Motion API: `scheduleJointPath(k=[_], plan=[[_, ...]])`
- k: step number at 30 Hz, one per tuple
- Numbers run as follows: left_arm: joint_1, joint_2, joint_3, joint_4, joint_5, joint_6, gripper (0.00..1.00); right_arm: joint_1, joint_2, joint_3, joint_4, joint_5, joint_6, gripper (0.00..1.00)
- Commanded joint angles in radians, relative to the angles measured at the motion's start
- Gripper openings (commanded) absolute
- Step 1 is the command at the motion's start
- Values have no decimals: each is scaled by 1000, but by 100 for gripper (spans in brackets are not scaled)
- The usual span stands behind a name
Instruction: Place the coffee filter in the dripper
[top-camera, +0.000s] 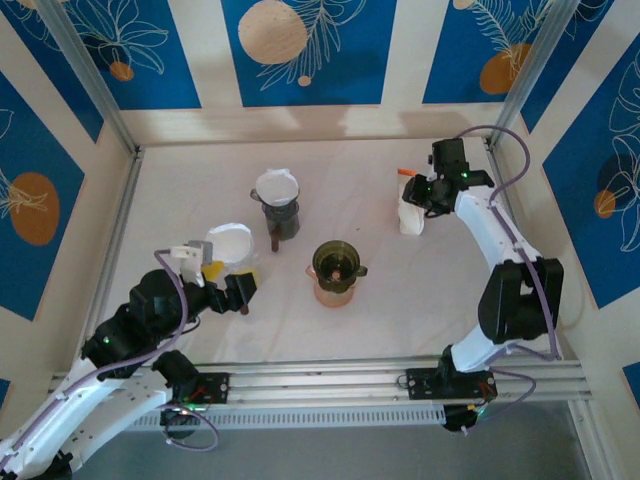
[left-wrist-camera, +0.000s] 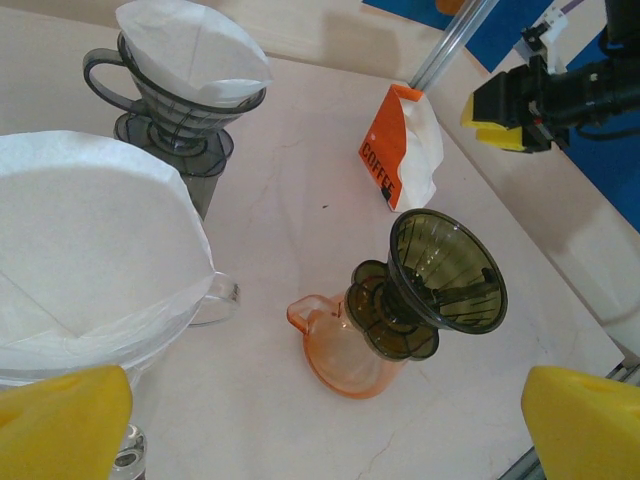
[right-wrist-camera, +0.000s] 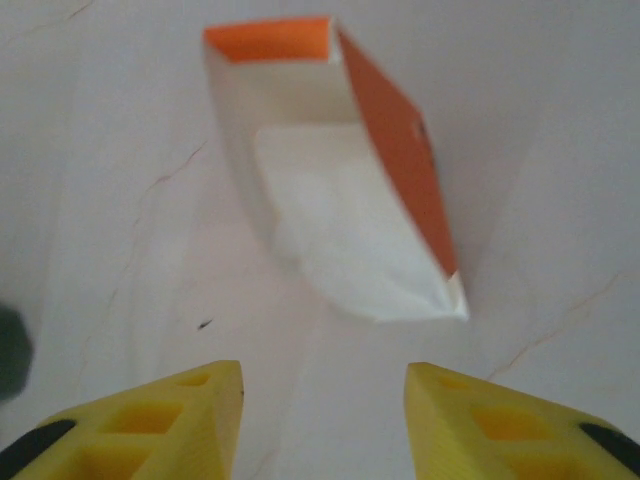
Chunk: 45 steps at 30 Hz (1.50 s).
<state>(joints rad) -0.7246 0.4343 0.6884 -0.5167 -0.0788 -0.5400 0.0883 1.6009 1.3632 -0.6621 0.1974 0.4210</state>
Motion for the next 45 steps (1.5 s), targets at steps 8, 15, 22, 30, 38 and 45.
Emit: scheduleJointPath(k=[8, 15, 22, 30, 38, 45], plan=[[10, 37, 30, -1, 5, 11, 100, 28, 143, 78, 53, 74, -174, 35], [8, 49, 22, 3, 5, 12, 100, 67, 224, 132, 29, 177, -234, 29], [9, 51, 23, 2, 2, 15, 100, 78, 251, 146, 28, 241, -275, 29], [10, 58, 23, 7, 3, 14, 100, 92, 286, 153, 32, 253, -291, 29], [10, 59, 20, 5, 5, 12, 100, 101, 321, 164, 30, 289, -284, 28], [9, 60, 19, 9, 6, 9, 100, 119, 261, 144, 66, 296, -287, 30]])
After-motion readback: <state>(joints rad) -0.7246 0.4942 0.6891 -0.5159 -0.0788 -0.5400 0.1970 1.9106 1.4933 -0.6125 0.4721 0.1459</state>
